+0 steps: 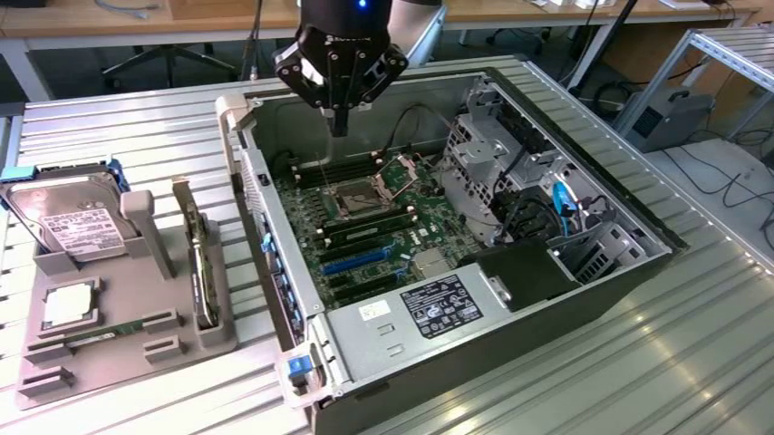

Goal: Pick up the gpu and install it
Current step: 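Reach for the gpu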

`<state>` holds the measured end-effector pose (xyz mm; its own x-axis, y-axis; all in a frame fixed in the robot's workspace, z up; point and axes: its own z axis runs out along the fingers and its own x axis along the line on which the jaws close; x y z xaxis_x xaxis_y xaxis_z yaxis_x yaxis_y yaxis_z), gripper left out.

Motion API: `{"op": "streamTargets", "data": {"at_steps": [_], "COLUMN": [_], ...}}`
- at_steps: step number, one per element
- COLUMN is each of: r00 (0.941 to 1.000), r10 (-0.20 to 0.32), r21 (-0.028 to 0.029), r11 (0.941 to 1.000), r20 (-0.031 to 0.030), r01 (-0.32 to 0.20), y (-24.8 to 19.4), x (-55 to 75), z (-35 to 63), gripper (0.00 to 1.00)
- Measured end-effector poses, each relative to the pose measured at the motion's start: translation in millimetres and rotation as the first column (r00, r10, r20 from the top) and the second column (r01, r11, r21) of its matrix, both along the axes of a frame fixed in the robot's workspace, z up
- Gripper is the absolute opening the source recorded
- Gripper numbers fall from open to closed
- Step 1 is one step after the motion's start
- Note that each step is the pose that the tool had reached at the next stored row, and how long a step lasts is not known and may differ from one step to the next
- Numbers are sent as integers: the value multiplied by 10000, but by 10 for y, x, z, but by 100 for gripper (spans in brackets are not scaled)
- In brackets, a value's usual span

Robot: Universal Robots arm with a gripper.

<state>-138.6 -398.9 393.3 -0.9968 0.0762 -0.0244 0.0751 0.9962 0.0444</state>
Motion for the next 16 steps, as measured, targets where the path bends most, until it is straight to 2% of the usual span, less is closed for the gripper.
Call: {"op": "streamTargets", "data": {"at_steps": [16], "r00": [10000], "r10": [0], "r21": [-1], "r11": [10000], "r20": [0], "r01": [0], "y": [0], "x": [-45], "z": [0], "gripper": [11]}}
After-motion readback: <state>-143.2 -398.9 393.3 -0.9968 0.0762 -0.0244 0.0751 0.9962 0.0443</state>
